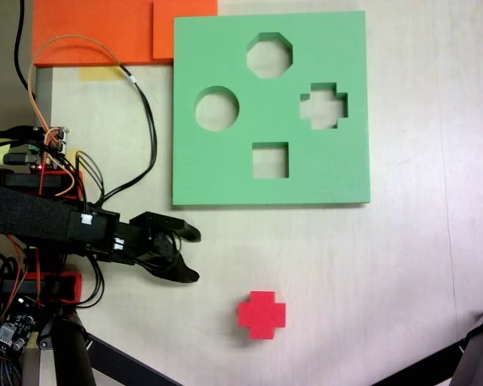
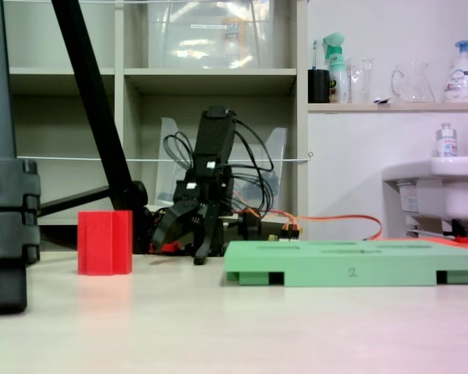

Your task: Put the cross columnar block into the corresponding hole

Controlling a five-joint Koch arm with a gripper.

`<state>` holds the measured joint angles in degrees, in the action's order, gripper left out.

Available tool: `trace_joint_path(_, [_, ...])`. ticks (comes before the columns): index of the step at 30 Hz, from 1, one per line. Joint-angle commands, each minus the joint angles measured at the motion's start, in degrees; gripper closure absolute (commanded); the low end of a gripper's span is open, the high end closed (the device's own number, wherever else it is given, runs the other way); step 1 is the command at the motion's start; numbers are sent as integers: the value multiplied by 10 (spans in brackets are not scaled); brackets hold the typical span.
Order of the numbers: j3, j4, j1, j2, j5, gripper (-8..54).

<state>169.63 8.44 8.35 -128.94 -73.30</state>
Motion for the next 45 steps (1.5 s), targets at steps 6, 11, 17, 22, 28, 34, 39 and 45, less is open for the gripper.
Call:
trace_joint_path(6, [-260,427,51,-43,-92,177])
trace_joint_path(11, [-473,599,83,10,-83,108])
trace_joint_path(17, [-791,798,149,229,2,4])
trace_joint_path(22, [-893,798,168,329,47,-67])
trace_joint_path(28, [-942,789,156,439,67,-67])
trace_joint_path(34, [-942,737,139,503,68,-67])
trace_joint_path(39, [-949,722,132,530,66,-67])
trace_joint_path(45, [-950,692,132,547,65,-67])
